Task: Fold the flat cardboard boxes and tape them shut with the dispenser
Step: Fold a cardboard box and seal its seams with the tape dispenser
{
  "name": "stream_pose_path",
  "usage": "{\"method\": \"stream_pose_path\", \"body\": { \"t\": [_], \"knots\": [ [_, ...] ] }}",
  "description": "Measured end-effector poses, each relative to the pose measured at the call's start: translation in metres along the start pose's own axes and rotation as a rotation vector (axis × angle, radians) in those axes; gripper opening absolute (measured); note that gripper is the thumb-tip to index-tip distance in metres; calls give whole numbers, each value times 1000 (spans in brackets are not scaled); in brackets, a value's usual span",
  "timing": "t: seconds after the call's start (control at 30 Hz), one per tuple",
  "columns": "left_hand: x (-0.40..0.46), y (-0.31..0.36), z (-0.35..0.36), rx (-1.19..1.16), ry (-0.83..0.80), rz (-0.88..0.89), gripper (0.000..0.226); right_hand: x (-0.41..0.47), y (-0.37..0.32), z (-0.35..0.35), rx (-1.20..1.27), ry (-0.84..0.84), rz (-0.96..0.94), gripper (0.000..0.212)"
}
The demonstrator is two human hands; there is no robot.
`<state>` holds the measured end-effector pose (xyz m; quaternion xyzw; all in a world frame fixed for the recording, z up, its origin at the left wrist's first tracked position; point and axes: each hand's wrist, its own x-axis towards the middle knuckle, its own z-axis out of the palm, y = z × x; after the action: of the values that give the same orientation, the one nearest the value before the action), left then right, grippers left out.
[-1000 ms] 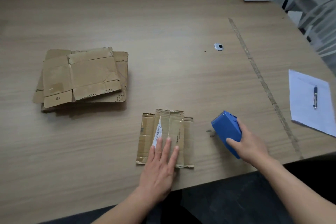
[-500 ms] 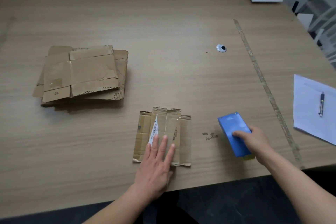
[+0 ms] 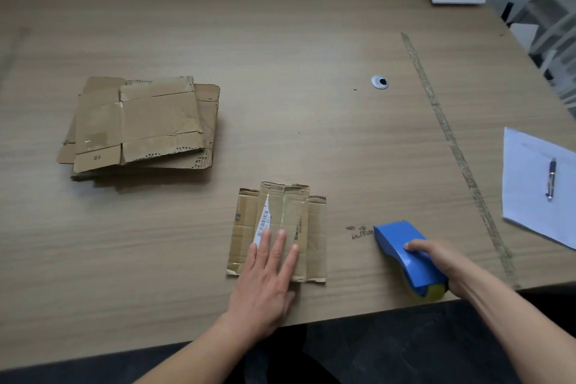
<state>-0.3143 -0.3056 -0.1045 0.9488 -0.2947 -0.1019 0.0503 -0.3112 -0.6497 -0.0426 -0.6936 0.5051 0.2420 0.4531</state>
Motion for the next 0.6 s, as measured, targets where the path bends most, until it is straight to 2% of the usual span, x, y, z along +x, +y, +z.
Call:
{"method": "stream_pose_path", "body": {
  "t": [0.2,0.33,0.6],
  "knots": [
    [0,1,-3,-15,-42,-6,94,-6,0,-3,-57,8,-26,25],
    [1,0,-1,-18,-40,0,96,-5,4,-4,-70,33,-60,39],
    [0,4,-17,-47,-48,-15,86,-6,4,4,-31,79,-84,45]
  ]
}}
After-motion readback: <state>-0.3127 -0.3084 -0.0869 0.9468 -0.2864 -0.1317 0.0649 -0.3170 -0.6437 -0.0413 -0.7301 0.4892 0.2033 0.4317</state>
